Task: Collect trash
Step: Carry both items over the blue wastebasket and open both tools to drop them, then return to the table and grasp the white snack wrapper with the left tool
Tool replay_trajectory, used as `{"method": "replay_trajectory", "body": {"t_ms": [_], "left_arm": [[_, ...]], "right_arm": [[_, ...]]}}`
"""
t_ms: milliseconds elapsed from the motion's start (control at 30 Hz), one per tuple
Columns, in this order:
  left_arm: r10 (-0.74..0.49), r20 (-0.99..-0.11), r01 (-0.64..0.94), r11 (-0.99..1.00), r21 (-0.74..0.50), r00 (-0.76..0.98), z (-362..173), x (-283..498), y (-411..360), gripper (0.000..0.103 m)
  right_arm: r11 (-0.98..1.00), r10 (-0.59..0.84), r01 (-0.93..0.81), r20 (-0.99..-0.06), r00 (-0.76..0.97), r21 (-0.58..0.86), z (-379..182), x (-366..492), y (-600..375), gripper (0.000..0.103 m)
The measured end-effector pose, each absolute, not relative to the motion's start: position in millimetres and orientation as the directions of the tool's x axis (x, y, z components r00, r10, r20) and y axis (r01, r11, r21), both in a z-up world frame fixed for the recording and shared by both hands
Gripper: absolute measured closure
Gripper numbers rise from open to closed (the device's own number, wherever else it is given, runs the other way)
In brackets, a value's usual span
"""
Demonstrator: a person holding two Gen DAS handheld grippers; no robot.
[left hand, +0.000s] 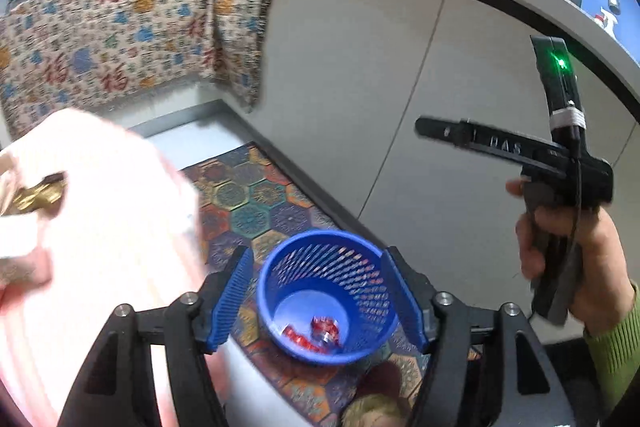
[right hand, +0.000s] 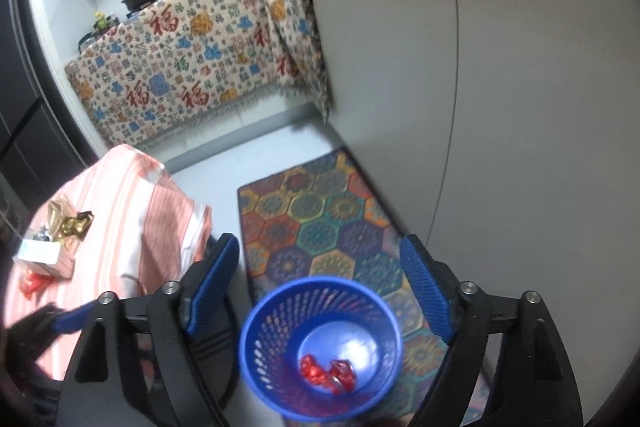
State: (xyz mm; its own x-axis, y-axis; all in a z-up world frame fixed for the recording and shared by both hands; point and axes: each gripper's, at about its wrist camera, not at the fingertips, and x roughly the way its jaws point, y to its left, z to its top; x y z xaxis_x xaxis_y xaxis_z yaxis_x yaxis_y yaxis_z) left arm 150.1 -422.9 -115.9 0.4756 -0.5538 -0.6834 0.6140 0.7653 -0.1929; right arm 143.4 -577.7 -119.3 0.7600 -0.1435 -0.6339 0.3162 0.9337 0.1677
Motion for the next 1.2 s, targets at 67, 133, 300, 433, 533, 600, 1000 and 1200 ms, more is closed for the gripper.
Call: {"method": "replay_trajectory", "body": {"t_ms": [67, 133, 300, 433, 533, 600, 1000, 1200], "left_arm": [[-0.518, -0.689, 0.579, 0.797, -0.173, 0.507, -111.6, 139.4, -393.6, 0.034], [-0.473, -0.698, 0.542, 0.828, -0.144, 0.538, -112.9, 132.9, -366.4, 0.032], [-0.333, -0.726, 0.418, 0.906, -0.069, 0.602, -119.3, 124.7, -287.8, 0.029], [-0.239, -0.745, 0.306, 0.951, -0.05, 0.622, -131.2, 123.6, -222.2, 0.029], [-0.19, -0.763, 0.24, 0.97, -0.048, 0.617, -140.5, 123.1, -179.9, 0.029], [-0.16, -0.778, 0.201, 0.979, -0.044, 0.608, -146.8, 124.0, -153.5, 0.029], [-0.146, -0.765, 0.095, 0.989, -0.111, 0.627, -141.9, 111.0, -34.1, 0.029], [-0.133, -0.732, 0.093, 0.991, -0.095, 0.668, -110.2, 173.4, 0.0, 0.029]], "right_arm": [[0.943, -0.16, 0.303, -0.606, 0.78, 0.141, -111.4, 142.7, -565.4, 0.014], [0.953, -0.168, 0.282, -0.572, 0.803, 0.116, -102.7, 142.8, -547.8, 0.013], [0.982, -0.094, 0.165, -0.523, 0.847, 0.09, -89.9, 153.7, -484.8, 0.009], [0.995, 0.018, 0.036, -0.538, 0.843, 0.089, -95.5, 163.2, -415.8, 0.009], [0.992, 0.123, -0.076, -0.575, 0.809, 0.105, -108.4, 167.1, -359.2, 0.009], [0.982, 0.187, -0.153, -0.609, 0.771, 0.108, -120.3, 167.8, -320.0, 0.009], [0.909, 0.271, -0.414, -0.708, 0.652, -0.033, -173.8, 160.9, -185.1, 0.009], [0.908, 0.285, -0.419, -0.714, 0.64, -0.014, -178.1, 163.1, -180.1, 0.009]]}}
